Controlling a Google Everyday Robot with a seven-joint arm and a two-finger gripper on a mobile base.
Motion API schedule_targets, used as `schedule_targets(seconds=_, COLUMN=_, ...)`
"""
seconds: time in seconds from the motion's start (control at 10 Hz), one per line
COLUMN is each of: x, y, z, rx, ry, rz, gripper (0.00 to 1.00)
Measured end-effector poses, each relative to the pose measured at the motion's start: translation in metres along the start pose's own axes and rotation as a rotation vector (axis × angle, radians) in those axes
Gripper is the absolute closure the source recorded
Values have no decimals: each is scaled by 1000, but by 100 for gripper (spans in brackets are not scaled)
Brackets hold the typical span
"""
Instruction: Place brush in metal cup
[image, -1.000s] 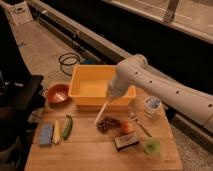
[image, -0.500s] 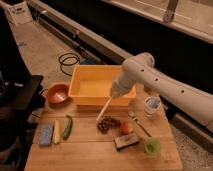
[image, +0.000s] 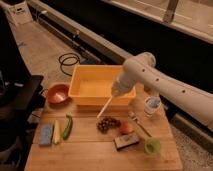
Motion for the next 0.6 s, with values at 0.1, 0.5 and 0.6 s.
schedule_targets(seconds=0.1, x=17, y=-4, z=-5, rx=6, ry=16, rz=16, gripper=100)
schedule_targets(seconds=0.5, x=94, y=-5, z=-35, rx=59, ry=82, rz=122, gripper=100)
schedule_targets(seconds=0.6, x=112, y=-2, z=-40, rx=80, ry=86, rz=166, gripper=100)
